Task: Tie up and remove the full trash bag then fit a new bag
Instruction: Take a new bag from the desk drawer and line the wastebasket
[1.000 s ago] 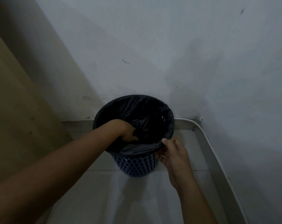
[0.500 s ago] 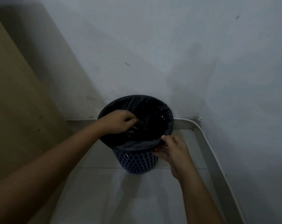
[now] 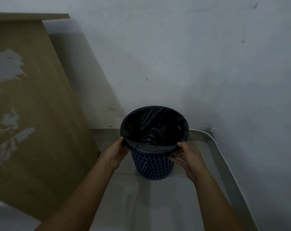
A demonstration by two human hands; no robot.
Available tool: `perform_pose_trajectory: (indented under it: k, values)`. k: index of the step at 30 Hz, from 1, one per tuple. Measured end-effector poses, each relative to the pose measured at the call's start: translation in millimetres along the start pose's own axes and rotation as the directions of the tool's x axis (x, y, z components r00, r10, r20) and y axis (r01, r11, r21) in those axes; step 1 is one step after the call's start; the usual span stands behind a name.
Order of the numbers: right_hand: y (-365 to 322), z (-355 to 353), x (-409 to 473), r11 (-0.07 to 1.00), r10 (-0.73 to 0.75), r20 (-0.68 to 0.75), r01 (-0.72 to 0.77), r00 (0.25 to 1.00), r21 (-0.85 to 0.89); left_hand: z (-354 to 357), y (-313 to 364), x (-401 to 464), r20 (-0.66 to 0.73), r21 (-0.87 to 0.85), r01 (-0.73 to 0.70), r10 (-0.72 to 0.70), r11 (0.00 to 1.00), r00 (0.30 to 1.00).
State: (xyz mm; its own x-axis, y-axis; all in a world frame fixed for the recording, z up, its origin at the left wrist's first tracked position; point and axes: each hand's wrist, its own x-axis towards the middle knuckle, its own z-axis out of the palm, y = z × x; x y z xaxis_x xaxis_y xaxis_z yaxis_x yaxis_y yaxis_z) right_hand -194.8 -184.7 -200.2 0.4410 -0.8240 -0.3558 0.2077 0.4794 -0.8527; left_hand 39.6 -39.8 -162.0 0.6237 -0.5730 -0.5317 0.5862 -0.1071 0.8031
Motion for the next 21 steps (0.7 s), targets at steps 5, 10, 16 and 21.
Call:
perform_pose_trajectory:
  k: [5,10,16,21]
  values:
    - [-5.3,5.3,-8.1,1.000,0.014,-0.001,-0.015,1.000,-0.014,3.8,1.3,2.8,0.022,-0.092,0.079,-0.077,0.993,0.997]
    - [-6.2,10.6,-12.9,1.000,0.013,-0.019,-0.013,1.000,0.006,5.7,6.3,4.7,0.017,-0.120,0.059,-0.058,0.991,0.998]
    - [-4.7,13.3,-11.6,1.000,0.020,-0.043,-0.020,0.999,0.010,7.3,10.7,7.4,-0.024,-0.051,0.049,-0.050,0.998,0.998]
    - [-5.9,11.7,-11.0,0.999,0.007,-0.058,-0.010,0.998,-0.047,3.5,8.8,9.5,0.010,0.049,0.057,-0.058,0.997,0.998]
